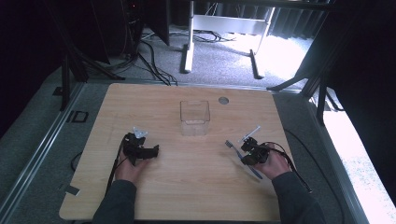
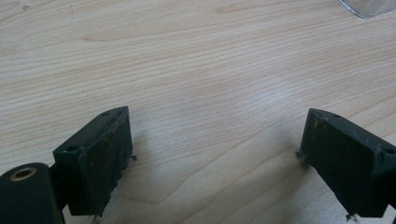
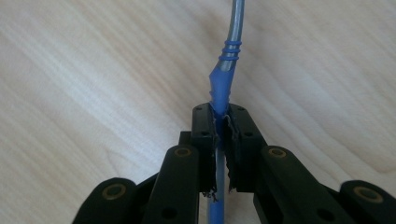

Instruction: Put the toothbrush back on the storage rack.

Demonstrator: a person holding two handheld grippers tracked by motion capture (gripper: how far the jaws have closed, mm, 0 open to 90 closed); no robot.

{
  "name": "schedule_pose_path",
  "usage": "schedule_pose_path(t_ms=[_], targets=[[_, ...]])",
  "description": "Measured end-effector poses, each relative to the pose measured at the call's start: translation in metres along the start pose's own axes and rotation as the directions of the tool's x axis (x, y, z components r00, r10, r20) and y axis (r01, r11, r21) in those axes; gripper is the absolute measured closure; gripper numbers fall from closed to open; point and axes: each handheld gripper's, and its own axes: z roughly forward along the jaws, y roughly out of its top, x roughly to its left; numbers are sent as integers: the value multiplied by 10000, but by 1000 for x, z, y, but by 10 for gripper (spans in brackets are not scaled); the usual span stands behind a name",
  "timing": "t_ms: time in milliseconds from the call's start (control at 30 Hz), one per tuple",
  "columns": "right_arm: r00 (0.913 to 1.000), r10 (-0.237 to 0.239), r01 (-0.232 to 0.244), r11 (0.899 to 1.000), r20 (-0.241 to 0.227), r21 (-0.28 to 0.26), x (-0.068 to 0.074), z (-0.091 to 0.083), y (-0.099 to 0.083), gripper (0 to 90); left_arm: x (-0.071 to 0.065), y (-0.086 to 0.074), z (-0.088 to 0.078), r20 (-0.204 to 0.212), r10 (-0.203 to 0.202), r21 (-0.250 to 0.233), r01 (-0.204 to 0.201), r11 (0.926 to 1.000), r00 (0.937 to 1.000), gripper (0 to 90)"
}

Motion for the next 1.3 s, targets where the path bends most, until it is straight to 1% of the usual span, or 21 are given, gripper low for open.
schedule_pose_path(t_ms=[233, 267, 333, 367, 433, 567, 600, 633, 667, 700, 733, 767, 867, 933, 967, 1033, 1067, 1100, 1167, 1200, 1300], targets=[[9991, 370, -357, 9978, 218, -557, -5, -5, -1, 826, 0, 0, 0, -3, 0, 1, 0, 10000, 10000, 96], [9984, 460, -431, 9955, 330, -843, -6, -7, -1, 825, 0, 0, 0, -2, -1, 0, 1, 10000, 10000, 96], [9982, 466, -429, 9945, 368, -951, -7, -8, -1, 825, 0, 0, 0, -2, 2, 1, -2, 10000, 10000, 96], [9975, 530, -471, 9917, 469, -1198, -7, -10, -1, 825, 0, 0, 0, -3, 0, 0, 0, 10000, 10000, 96], [9973, 535, -467, 9908, 509, -1269, -8, -11, -1, 825, 0, 0, 0, -2, -1, 1, 1, 10000, 10000, 96], [9946, 704, -556, 9818, 761, -1817, -9, -15, -1, 826, 0, 0, 0, -1, -1, 0, 1, 10000, 10000, 96], [9946, 704, -556, 9818, 761, -1817, -9, -15, -1, 826, 0, 0, 0, -1, -1, -1, 1, 10000, 10000, 96], [9931, 820, -627, 9754, 838, -2113, -11, -18, -1, 825, 0, 0, 0, -1, 1, 1, -1, 10000, 10000, 96], [9931, 820, -627, 9754, 838, -2113, -11, -18, -1, 825, 0, 0, 0, -1, 1, 1, -1, 10000, 10000, 96], [9914, 960, -730, 9696, 887, -2337, -11, -20, -1, 825, 0, 0, 0, -1, 1, 0, -1, 10000, 10000, 96], [9914, 960, -730, 9696, 887, -2337, -11, -20, -1, 825, 0, 0, 0, -1, 1, 0, -1, 10000, 10000, 96], [9900, 1036, -757, 9631, 960, -2584, -13, -22, -1, 826, 0, 0, 0, -3, 1, 1, -1, 10000, 10000, 96], [9881, 1156, -831, 9564, 1015, -2801, -14, -24, -1, 826, 0, 0, 0, -2, -1, -1, 1, 10000, 10000, 96], [9861, 1313, -934, 9450, 1018, -3134, -15, -27, -1, 826, 0, 0, 0, -2, 0, -1, 0, 10000, 10000, 96], [9861, 1313, -934, 9450, 1018, -3134, -15, -27, -1, 826, 0, 0, 0, -1, 1, 1, -1, 10000, 10000, 96], [9843, 1460, -1046, 9348, 989, -3393, -17, -29, -1, 826, 0, 0, 0, -1, 3, 2, -3, 10000, 10000, 96], [9829, 1562, -1118, 9269, 974, -3584, -18, -31, 0, 826, 0, 0, 0, 0, 1, -1, -1, 10000, 10000, 96], [9829, 1562, -1118, 9269, 974, -3584, -18, -31, 0, 826, 0, 0, 0, 0, 1, -1, -1, 10000, 10000, 96], [9817, 1624, -1148, 9213, 995, -3715, -18, -31, 0, 826, 0, 0, 0, -2, 2, 1, -2, 10000, 10000, 96], [9805, 1674, -1154, 9142, 1026, -3885, -19, -32, 1, 826, 0, 0, 0, 2, 0, -2, 0, 10000, 10000, 96], [9783, 1786, -1207, 9035, 1053, -4112, -19, -33, 2, 826, 0, 0, 0, -1, 2, 1, -2, 10000, 10000, 96]])
